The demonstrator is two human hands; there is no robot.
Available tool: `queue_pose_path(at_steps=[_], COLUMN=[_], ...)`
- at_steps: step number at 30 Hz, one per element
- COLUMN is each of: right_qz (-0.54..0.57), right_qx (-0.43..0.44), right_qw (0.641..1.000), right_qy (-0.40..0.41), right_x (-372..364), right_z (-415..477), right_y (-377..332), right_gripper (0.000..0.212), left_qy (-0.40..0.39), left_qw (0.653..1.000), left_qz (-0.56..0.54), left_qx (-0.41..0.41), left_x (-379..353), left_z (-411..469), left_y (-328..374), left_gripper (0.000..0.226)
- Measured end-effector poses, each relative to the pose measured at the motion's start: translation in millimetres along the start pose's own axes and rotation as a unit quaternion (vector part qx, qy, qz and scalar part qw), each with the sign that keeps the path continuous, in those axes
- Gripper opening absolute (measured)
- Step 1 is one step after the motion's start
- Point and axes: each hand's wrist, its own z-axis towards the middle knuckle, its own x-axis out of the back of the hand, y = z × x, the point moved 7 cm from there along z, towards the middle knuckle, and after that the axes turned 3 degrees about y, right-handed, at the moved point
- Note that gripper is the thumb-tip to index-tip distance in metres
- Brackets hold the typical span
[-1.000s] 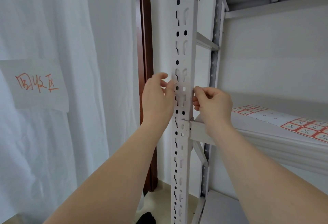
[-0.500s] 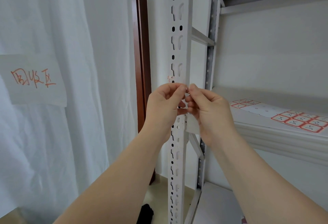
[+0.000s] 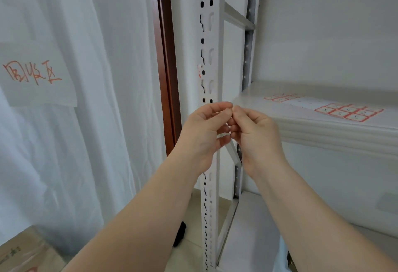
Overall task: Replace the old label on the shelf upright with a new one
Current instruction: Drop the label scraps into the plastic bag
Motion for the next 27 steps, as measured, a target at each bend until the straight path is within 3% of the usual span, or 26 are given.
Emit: queue_pose_path(at_steps=[5, 10, 15, 20, 24, 27], right_qz=[-0.051, -0.134, -0.215, -0.263, -0.274, -0.300], right_qx=[-0.029, -0.076, -0.163, -0.243, -0.278, -0.285], right_qw=[0.998, 0.986, 0.956, 0.916, 0.897, 0.887], right_qy=[0.029, 0.063, 0.117, 0.180, 0.207, 0.205], right_x=[38, 107, 198, 280, 318, 332], right_z=[-10, -25, -41, -48, -46, -43], right_y=[21, 56, 103, 145, 172, 183], right_gripper=[0.032, 0.029, 0.019, 0.024, 0.020, 0.029], left_qy=[-0.030, -0.070, -0.095, -0.112, -0.106, -0.111], left_qw=[0.997, 0.986, 0.958, 0.934, 0.922, 0.913], left_qz=[-0.016, 0.061, 0.164, 0.212, 0.237, 0.259], left_qx=[0.063, 0.137, 0.216, 0.264, 0.286, 0.294], left_x=[-13, -33, -55, -75, -81, -84], left_z=[-11, -22, -31, -35, -30, -27], left_y=[-39, -101, -184, -242, -274, -291], left_gripper=[0.016, 0.013, 0.006, 0.007, 0.011, 0.014])
